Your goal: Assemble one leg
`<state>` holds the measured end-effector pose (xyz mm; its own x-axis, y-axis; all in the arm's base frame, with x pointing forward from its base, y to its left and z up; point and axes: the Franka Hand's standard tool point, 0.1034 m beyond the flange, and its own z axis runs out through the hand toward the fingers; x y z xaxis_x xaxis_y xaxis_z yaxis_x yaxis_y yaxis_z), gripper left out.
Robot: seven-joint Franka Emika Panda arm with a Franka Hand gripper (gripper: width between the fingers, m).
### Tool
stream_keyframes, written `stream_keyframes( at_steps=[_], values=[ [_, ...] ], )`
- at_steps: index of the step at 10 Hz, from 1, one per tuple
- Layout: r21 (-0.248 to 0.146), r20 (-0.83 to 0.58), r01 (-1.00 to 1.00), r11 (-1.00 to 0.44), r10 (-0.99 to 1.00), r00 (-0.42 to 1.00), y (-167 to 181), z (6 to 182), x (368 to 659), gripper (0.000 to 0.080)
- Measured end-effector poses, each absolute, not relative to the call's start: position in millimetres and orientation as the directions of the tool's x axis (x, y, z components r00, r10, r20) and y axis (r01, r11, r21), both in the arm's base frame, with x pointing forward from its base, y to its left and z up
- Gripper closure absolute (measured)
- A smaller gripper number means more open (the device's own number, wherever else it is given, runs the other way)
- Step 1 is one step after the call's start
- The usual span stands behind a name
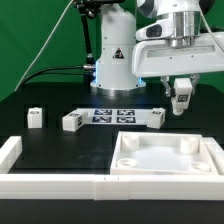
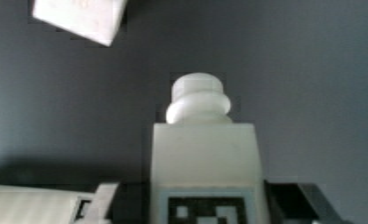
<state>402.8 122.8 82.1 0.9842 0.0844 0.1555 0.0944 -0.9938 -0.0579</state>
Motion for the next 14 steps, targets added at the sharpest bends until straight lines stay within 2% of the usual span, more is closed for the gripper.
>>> stream_keyframes(
  at_steps=[2, 3, 5, 8, 14],
  values=[
    [-0.058, 0.162, 0.101, -0.993, 0.09, 0.983, 124, 82.7, 405, 0.0512],
    [-0.057, 0.178, 0.128, -0.99, 0.116, 0.977, 125, 84.3, 417, 0.0512],
    [-0.056, 0.222, 0.162, -0.985, 0.146, 0.964, 127, 93.5, 465, 0.0512],
    [-0.061, 0.191, 0.188, -0.98, 0.173, 0.966, 123, 96.9, 539, 0.0512],
    [-0.059, 0.239, 0.189, -0.98, 0.17, 0.956, 124, 95.0, 538, 0.0511]
  ],
)
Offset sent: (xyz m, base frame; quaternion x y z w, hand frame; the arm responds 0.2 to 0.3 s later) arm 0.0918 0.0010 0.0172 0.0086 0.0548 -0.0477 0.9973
